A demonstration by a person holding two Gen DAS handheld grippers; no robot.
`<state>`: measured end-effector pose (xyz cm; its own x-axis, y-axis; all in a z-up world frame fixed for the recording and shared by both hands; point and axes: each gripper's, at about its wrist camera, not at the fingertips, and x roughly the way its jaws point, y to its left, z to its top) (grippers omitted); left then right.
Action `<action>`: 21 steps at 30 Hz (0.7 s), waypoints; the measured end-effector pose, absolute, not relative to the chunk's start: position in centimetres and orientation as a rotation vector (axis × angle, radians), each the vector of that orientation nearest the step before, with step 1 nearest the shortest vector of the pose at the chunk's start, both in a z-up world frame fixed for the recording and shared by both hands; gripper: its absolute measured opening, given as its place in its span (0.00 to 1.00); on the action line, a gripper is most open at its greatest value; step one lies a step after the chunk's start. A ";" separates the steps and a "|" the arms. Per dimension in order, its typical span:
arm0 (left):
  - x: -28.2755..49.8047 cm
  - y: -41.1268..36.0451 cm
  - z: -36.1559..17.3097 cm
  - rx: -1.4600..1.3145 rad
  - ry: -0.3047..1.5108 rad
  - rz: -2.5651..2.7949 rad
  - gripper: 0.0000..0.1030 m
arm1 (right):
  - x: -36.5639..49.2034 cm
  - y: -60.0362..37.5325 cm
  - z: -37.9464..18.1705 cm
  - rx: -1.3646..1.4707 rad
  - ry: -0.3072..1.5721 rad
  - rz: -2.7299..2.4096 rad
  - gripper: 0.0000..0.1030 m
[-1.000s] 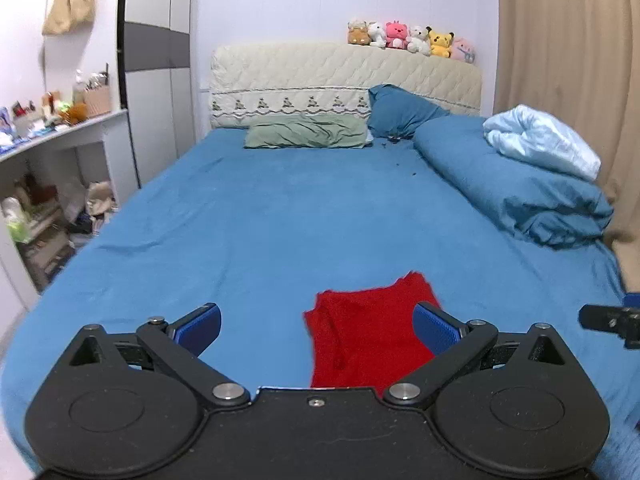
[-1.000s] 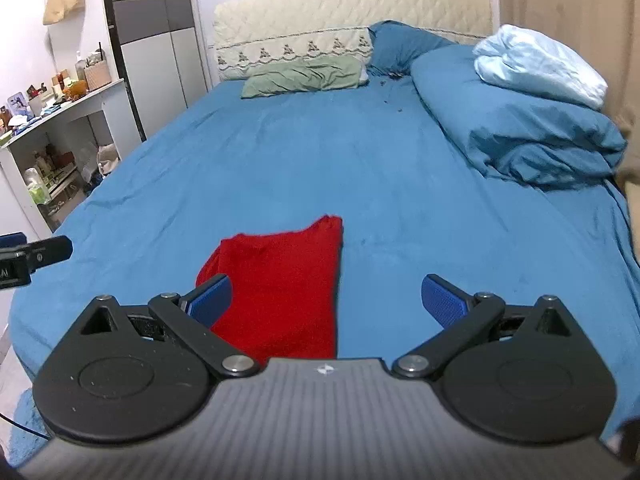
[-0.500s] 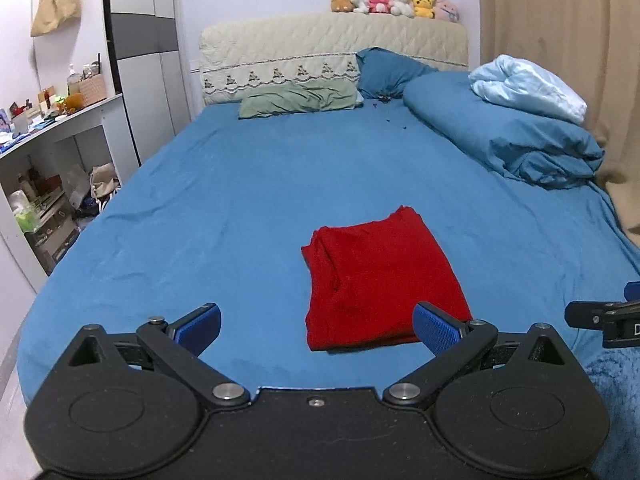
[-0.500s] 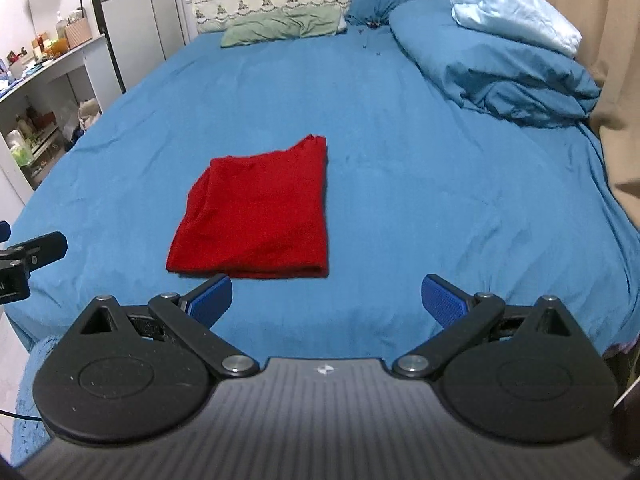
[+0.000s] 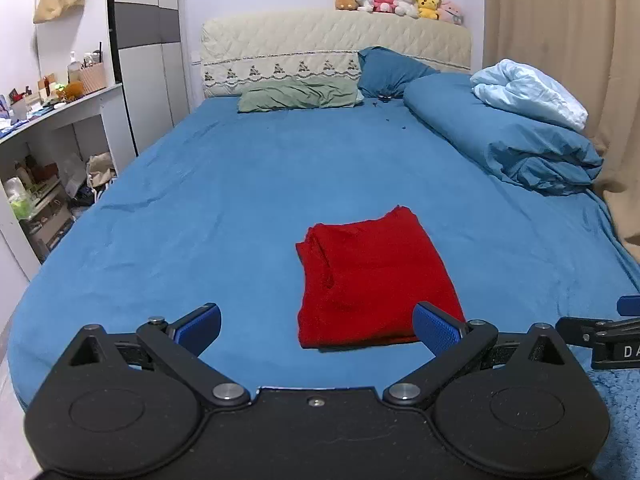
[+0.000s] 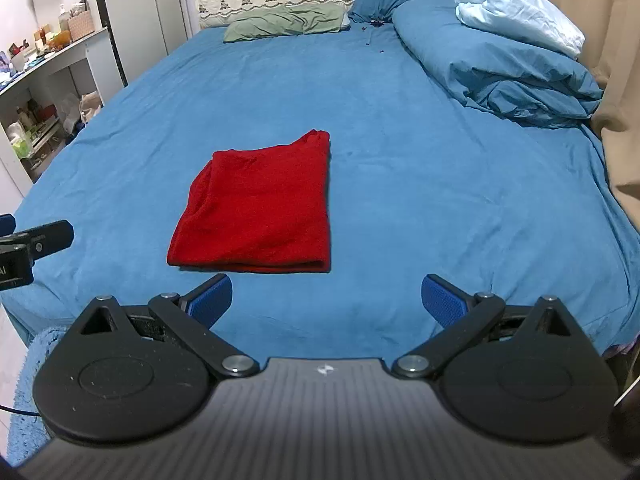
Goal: Fold small clothes
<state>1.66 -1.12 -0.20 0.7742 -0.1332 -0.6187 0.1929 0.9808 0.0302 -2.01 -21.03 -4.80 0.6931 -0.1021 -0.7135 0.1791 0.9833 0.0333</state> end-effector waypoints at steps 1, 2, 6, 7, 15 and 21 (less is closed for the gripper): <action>1.7 -0.9 -0.2 0.095 0.661 -0.178 1.00 | -2.0 -21.1 -4.8 0.102 0.790 -0.159 1.00; 1.7 -0.9 -0.2 0.094 0.661 -0.177 1.00 | -2.0 -21.1 -4.8 0.101 0.791 -0.160 1.00; 1.6 -0.8 -0.2 0.094 0.660 -0.174 1.00 | -1.8 -21.2 -4.9 0.106 0.794 -0.159 1.00; 1.7 -0.8 -0.1 0.096 0.661 -0.173 1.00 | -1.9 -21.1 -4.9 0.105 0.794 -0.159 1.00; 1.5 -1.2 -0.1 0.108 0.657 -0.169 1.00 | -1.8 -21.1 -4.9 0.103 0.795 -0.160 1.00; 1.6 -1.0 -0.1 0.110 0.656 -0.169 1.00 | -1.8 -21.2 -4.9 0.103 0.795 -0.159 1.00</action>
<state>1.58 -1.05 -0.14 0.7792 -0.1211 -0.6149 0.1905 0.9805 0.0483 -1.85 -21.15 -4.91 0.6890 -0.1029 -0.7175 0.1807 0.9830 0.0325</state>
